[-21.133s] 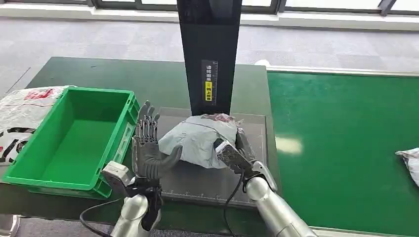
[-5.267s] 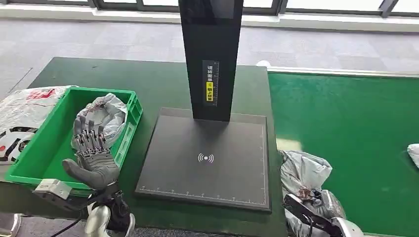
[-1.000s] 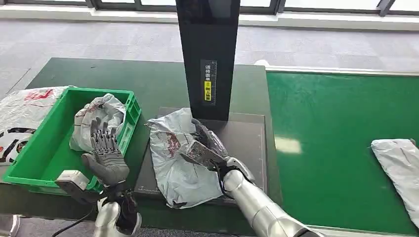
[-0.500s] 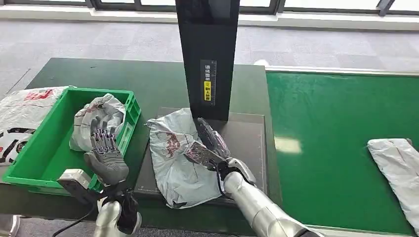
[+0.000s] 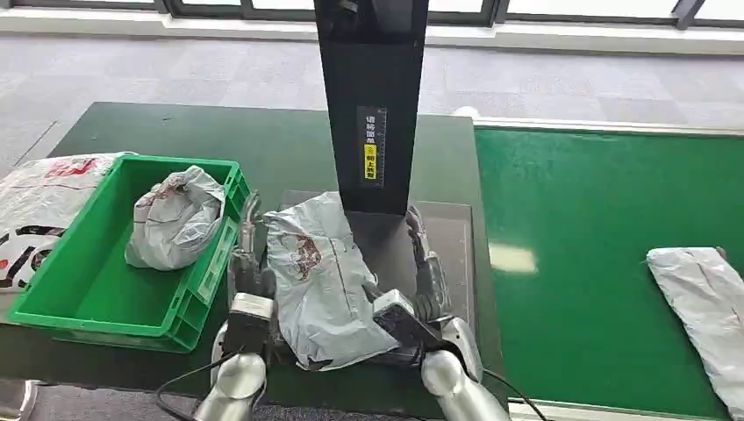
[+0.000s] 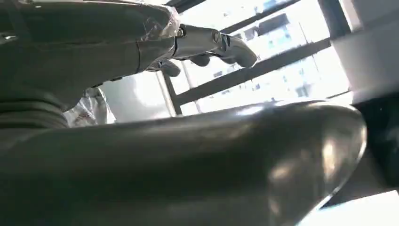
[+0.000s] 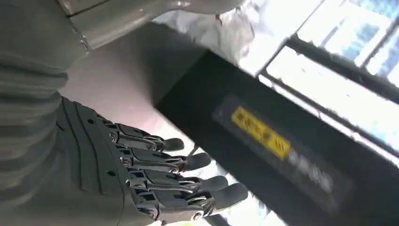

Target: Moved the parcel from conveyor to table for the left to box.

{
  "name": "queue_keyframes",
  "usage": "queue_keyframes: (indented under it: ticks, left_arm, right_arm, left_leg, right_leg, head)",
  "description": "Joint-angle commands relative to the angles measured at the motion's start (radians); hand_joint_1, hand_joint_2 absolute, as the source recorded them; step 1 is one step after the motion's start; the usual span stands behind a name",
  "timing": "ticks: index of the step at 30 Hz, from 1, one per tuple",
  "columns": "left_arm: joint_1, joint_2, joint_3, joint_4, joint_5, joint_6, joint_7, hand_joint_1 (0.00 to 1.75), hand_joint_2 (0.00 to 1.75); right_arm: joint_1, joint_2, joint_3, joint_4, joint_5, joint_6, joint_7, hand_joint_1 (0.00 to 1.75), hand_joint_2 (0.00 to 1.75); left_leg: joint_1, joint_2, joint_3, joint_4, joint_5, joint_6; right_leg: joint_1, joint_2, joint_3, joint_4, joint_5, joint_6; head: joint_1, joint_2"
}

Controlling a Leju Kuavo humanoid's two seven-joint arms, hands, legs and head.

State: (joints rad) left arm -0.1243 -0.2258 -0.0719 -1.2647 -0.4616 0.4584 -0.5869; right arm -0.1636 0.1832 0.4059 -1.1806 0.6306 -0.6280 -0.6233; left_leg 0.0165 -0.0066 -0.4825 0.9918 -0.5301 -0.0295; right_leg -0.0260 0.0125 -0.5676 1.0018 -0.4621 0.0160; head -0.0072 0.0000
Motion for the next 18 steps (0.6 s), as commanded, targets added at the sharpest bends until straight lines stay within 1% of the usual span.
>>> queue_keyframes:
  ticks: [1, 2, 3, 4, 6, 7, 9, 11, 13, 16, 17, 18]
  left_arm:
    - [-0.077, 0.08, -0.143, 0.158, -0.094, 0.027, 0.046, 0.0, 0.0]
    - [-0.087, 0.11, -0.183, 0.174, -0.274, 0.028, 0.162, 0.0, 1.75]
    - [-0.091, 0.11, -0.176, 0.179, -0.315, 0.01, 0.192, 0.0, 1.75]
    - [-0.092, 0.106, -0.163, 0.182, -0.342, -0.016, 0.215, 0.0, 1.75]
    - [-0.087, 0.113, -0.166, 0.178, -0.435, -0.045, 0.273, 0.0, 1.75]
    - [-0.076, 0.113, -0.163, 0.164, -0.511, -0.088, 0.307, 0.0, 1.75]
    - [-0.077, 0.12, -0.158, 0.176, -0.562, -0.134, 0.336, 0.0, 1.75]
    - [-0.08, 0.129, -0.159, 0.191, -0.595, -0.136, 0.352, 0.0, 1.75]
    - [-0.079, 0.143, -0.156, 0.215, -0.652, -0.163, 0.383, 0.0, 1.75]
    - [-0.06, 0.158, -0.141, 0.223, -0.742, -0.185, 0.447, 0.0, 1.75]
    - [-0.048, 0.164, -0.134, 0.218, -0.811, -0.213, 0.492, 0.0, 1.75]
    - [-0.045, 0.169, -0.13, 0.222, -0.87, -0.233, 0.538, 0.0, 0.0]
  right_arm:
    - [0.19, -0.122, 0.037, -0.379, 0.001, -0.017, 0.002, 0.0, 1.75]
    - [0.238, -0.117, 0.02, -0.424, -0.023, -0.057, -0.039, 0.0, 1.75]
    - [0.286, -0.124, 0.019, -0.48, -0.031, -0.06, -0.053, 0.0, 1.75]
    - [0.336, -0.127, 0.017, -0.536, -0.033, -0.056, -0.063, 0.0, 1.75]
    - [0.371, -0.126, 0.019, -0.588, -0.032, -0.048, -0.069, 0.0, 1.75]
    - [0.378, -0.124, 0.021, -0.61, -0.037, -0.039, -0.073, 0.0, 1.75]
    - [0.373, -0.127, 0.023, -0.625, -0.046, -0.029, -0.075, 0.0, 1.75]
    - [0.363, -0.126, 0.02, -0.627, -0.05, -0.024, -0.074, 0.0, 1.75]
    - [0.359, -0.133, 0.017, -0.641, -0.049, -0.023, -0.075, 0.0, 1.75]
    - [0.366, -0.155, 0.025, -0.673, -0.075, -0.025, -0.075, 0.0, 1.75]
    - [0.364, -0.159, 0.027, -0.676, -0.078, -0.019, -0.075, 0.0, 1.75]
    - [0.356, -0.159, 0.028, -0.674, -0.073, -0.016, -0.075, 0.0, 1.75]
  left_leg:
    - [-0.001, -0.001, 0.0, -0.001, 0.0, 0.001]
    - [0.0, -0.001, 0.0, -0.003, 0.001, 0.002]
    - [-0.001, 0.0, 0.0, -0.001, 0.0, 0.001]
    - [0.0, -0.003, -0.001, -0.003, 0.001, 0.002]
    - [0.0, -0.006, 0.0, -0.003, 0.001, 0.002]
    - [0.0, -0.003, 0.0, -0.001, 0.0, 0.001]
    - [0.0, -0.001, 0.001, -0.003, 0.0, 0.002]
    - [0.0, 0.003, -0.004, -0.003, 0.0, 0.002]
    - [0.0, 0.002, -0.008, -0.002, 0.0, 0.002]
    - [0.0, 0.002, -0.007, -0.004, 0.0, 0.002]
    - [0.0, 0.003, -0.007, -0.002, -0.001, 0.002]
    - [0.0, 0.003, -0.006, -0.004, 0.0, 0.002]
  right_leg:
    - [0.0, -0.003, 0.001, -0.001, 0.0, -0.001]
    - [0.0, -0.003, 0.002, -0.003, 0.0, -0.002]
    - [-0.001, -0.001, 0.0, -0.001, 0.0, -0.001]
    - [0.0, -0.005, 0.001, -0.002, 0.0, -0.002]
    - [0.0, -0.008, 0.002, -0.003, -0.001, -0.002]
    - [0.0, -0.005, 0.001, -0.001, -0.001, -0.001]
    - [0.001, -0.003, 0.001, -0.003, 0.0, -0.002]
    - [0.0, 0.001, 0.001, -0.002, 0.001, -0.002]
    - [0.0, 0.0, 0.0, -0.001, 0.0, -0.001]
    - [0.0, 0.0, 0.001, -0.003, 0.001, -0.002]
    - [0.0, 0.001, 0.001, -0.002, 0.0, -0.001]
    - [0.0, 0.002, 0.002, -0.003, 0.0, -0.002]
  head:
    - [0.0, 0.0]
    - [0.0, 0.0]
    - [0.0, 0.0]
    - [0.0, 0.0]
    - [0.0, 0.0]
    - [0.0, 0.0]
    - [0.0, 0.0]
    - [0.0, 0.0]
    - [0.0, 0.0]
    - [0.0, 0.0]
    - [0.0, 0.0]
    - [0.0, 0.0]
